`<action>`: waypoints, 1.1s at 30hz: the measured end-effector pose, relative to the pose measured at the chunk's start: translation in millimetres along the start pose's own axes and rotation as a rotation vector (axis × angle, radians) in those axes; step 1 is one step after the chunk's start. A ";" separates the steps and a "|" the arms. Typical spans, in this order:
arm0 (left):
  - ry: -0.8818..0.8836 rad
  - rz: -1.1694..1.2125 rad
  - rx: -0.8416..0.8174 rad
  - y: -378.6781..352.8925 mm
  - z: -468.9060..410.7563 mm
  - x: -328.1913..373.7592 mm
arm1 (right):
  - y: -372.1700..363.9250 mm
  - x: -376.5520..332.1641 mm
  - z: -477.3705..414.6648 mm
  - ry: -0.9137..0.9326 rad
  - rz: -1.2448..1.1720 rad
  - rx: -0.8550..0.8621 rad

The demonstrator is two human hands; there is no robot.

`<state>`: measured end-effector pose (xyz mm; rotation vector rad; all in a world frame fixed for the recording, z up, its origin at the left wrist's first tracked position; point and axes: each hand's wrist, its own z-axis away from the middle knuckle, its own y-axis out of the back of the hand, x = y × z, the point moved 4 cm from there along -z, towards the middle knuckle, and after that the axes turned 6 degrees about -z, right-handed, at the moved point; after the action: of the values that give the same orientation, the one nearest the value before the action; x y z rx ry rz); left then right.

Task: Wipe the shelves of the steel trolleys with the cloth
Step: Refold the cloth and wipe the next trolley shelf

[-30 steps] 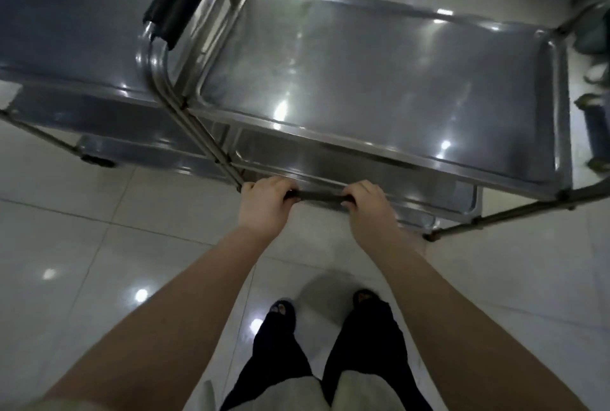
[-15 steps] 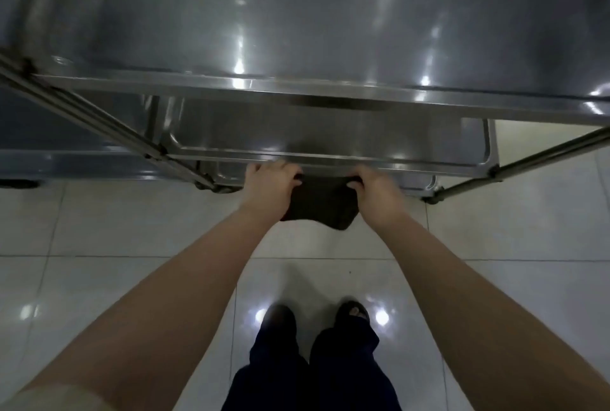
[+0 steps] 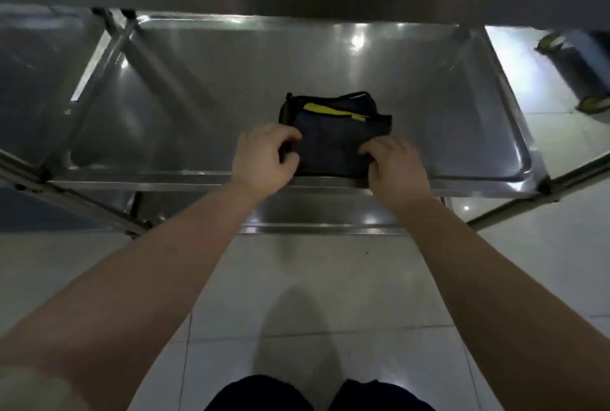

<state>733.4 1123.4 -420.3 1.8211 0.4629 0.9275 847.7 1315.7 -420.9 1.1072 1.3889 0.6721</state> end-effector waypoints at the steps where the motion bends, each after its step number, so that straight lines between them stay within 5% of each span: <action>1: 0.026 0.020 0.082 1.6 -8.2 -11.9 | -3.5 -2.6 -9.5 0.016 -0.043 0.070; 3: 0.058 -0.031 0.160 -0.1 -31.3 -32.5 | -20.7 -13.6 -38.6 -0.032 -0.025 0.075; 7: 0.046 -0.120 0.024 -30.4 -86.8 -35.4 | -79.2 -24.9 -76.3 -0.225 0.206 -0.246; 13: 0.132 -0.251 -0.188 -69.7 -115.0 -38.9 | -59.9 44.8 -88.3 -0.180 0.233 -0.211; 18: 0.095 -0.401 -0.206 -86.1 -122.3 -35.1 | 2.3 169.0 -79.9 -0.439 0.233 -0.133; 22: 0.114 -0.402 -0.209 -88.8 -125.0 -26.8 | 4.6 170.7 -83.7 -0.546 0.221 -0.148; 28: 0.138 -0.421 -0.215 -84.6 -122.9 -26.1 | -70.3 34.5 -85.7 -0.178 0.265 -0.227; 33: 0.138 -0.397 -0.213 -83.4 -122.6 -30.3 | -42.6 69.9 -75.3 -0.110 0.232 -0.230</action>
<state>627.9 1213.0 -481.6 1.4112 0.7520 0.7934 774.2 1377.9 -476.6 1.1119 1.0696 0.8999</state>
